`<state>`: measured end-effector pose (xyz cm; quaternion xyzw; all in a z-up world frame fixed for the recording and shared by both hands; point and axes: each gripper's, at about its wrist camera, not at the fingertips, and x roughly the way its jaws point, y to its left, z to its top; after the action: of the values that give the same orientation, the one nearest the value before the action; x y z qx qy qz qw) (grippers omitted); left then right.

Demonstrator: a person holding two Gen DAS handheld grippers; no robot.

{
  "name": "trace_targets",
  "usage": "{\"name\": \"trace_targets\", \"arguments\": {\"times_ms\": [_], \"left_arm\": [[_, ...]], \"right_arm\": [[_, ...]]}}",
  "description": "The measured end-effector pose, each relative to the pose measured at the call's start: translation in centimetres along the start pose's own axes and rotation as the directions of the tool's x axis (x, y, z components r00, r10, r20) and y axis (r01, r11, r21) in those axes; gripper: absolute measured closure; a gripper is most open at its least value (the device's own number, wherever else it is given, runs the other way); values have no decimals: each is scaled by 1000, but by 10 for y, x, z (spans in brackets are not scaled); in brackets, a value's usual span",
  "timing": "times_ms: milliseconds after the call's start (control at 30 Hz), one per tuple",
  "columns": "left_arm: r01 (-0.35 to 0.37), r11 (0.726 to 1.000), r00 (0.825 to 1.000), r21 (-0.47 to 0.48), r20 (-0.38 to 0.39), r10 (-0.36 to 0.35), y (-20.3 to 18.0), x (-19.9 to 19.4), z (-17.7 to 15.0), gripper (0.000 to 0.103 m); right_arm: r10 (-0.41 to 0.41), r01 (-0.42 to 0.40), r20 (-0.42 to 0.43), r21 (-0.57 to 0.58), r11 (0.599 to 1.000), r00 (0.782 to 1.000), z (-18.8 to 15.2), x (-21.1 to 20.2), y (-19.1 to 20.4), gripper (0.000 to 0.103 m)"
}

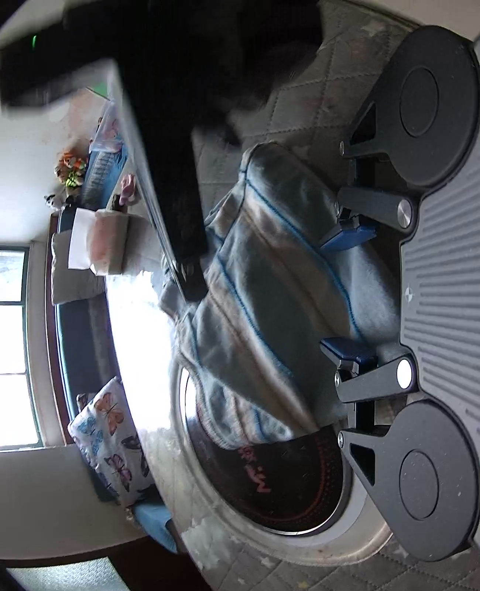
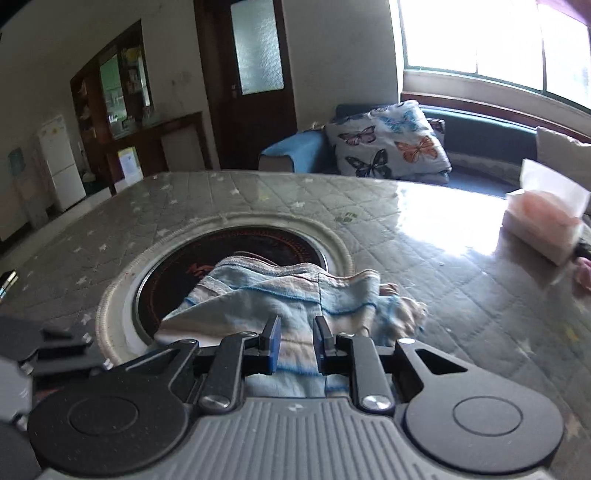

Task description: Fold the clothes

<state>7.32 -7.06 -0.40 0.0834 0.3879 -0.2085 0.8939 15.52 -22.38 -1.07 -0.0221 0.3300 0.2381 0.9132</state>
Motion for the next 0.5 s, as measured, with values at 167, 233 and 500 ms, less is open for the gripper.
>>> {"name": "trace_targets", "arguments": {"times_ms": [167, 233, 500], "left_arm": [[11, 999, 998, -45, 60, -9, 26, -16, 14, 53], [-22, 998, 995, -54, 97, 28, 41, -19, 24, 57], [-124, 991, 990, 49, 80, 120, 82, 24, 51, 78]], "right_arm": [[-31, 32, -38, 31, 999, 999, -5, 18, -19, 87], [-43, 45, -53, 43, 998, 998, -7, 25, -27, 88], [-67, 68, -49, 34, 997, 997, -11, 25, -23, 87]]}}
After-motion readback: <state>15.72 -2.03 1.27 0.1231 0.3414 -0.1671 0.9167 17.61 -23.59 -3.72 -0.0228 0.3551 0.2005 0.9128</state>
